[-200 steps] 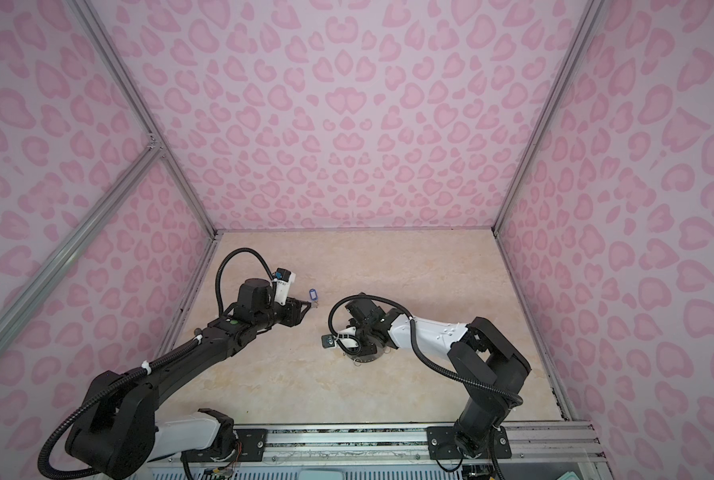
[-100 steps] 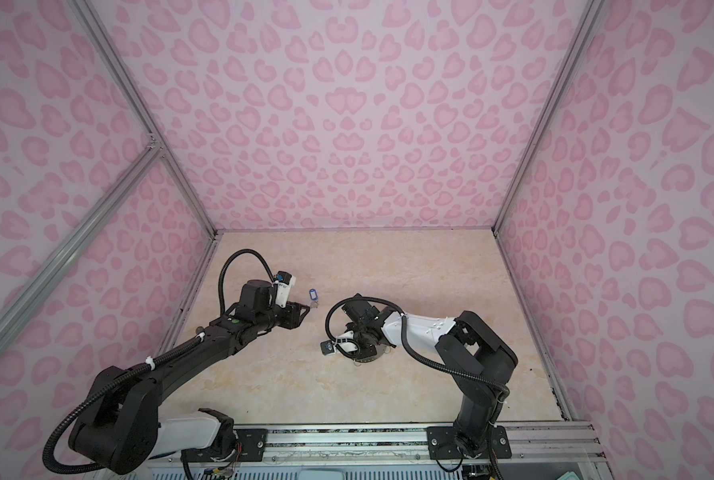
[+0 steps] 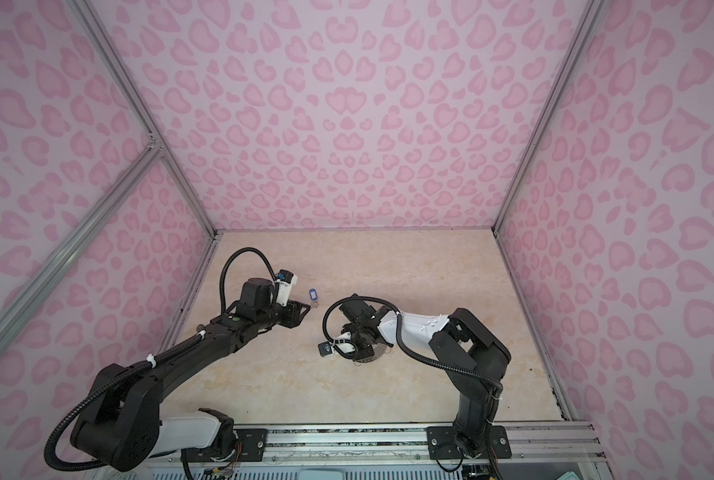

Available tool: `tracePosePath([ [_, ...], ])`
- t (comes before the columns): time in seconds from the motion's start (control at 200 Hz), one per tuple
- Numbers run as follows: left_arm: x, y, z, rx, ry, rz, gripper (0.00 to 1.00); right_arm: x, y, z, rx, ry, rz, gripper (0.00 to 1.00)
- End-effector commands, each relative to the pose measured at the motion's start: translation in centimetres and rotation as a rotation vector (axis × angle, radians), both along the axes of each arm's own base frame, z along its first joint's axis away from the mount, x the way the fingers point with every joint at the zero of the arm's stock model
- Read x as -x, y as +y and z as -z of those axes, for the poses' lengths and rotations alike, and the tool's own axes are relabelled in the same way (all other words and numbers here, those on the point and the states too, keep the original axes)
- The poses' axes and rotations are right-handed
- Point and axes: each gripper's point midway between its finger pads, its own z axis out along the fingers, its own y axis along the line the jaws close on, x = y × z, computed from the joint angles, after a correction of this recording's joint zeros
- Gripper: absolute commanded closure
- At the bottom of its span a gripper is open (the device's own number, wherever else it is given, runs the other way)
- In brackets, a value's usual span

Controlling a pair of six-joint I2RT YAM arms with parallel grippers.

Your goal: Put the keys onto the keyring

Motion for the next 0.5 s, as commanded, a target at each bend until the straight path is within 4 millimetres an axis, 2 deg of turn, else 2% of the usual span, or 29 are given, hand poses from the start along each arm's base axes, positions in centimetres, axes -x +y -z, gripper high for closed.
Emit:
tracePosePath([
  [0.0, 0.0, -0.2, -0.2, -0.004, -0.009, 0.025, 0.46, 1.0, -0.3, 0.5, 0.018, 0.043, -0.024, 0.88],
  [0.145, 0.1, -0.3, -0.3, 0.000, -0.010, 0.031, 0.47, 0.6, -0.6, 0.5, 0.030, 0.029, -0.006, 0.95],
  [0.27, 0.4, -0.6, -0.6, 0.014, -0.019, 0.055, 0.49, 0.1, -0.6, -0.6, 0.012, 0.023, 0.025, 1.00],
  [0.38, 0.7, -1.2, -1.7, 0.036, -0.064, 0.096, 0.49, -0.6, -0.7, -3.0, -0.056, 0.041, 0.075, 1.00],
  [0.495, 1.5, -2.1, -3.6, 0.054, -0.149, 0.176, 0.49, -1.3, -0.9, -6.4, -0.181, 0.104, 0.133, 1.00],
])
